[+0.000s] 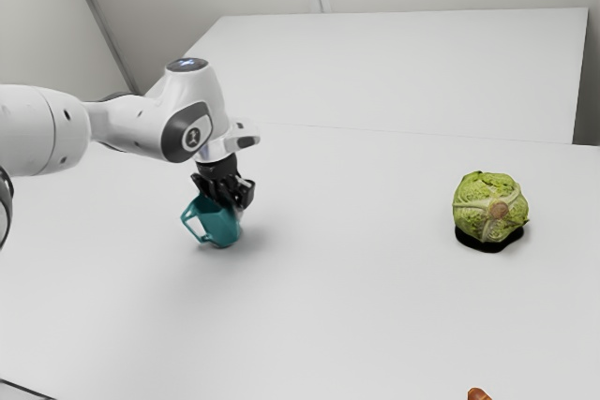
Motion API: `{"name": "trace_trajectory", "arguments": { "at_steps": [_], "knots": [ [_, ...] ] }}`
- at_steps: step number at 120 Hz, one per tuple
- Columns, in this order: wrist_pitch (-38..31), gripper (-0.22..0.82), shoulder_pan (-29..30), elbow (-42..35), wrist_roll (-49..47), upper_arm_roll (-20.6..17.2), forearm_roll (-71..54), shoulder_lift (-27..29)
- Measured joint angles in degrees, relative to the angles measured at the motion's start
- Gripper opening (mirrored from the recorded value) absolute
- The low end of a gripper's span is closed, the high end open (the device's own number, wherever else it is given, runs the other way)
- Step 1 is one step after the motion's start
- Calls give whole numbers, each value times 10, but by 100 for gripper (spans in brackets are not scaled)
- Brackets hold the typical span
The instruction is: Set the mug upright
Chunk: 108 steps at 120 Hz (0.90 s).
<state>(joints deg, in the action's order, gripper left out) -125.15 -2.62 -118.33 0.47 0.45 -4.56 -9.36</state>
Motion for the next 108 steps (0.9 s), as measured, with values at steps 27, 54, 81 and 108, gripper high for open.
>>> {"name": "trace_trajectory", "arguments": {
  "at_steps": [27, 54, 81, 108],
  "knots": [
    [3, 45, 1, 0, 3, -1, 1, 21],
    [5, 55, 0, -3, 5, 8, 2, 57],
    [26, 59, 13, 31, 7, 9, 2, 102],
    [96, 60, 22, 115, 8, 4, 1, 105]
  ]
}}
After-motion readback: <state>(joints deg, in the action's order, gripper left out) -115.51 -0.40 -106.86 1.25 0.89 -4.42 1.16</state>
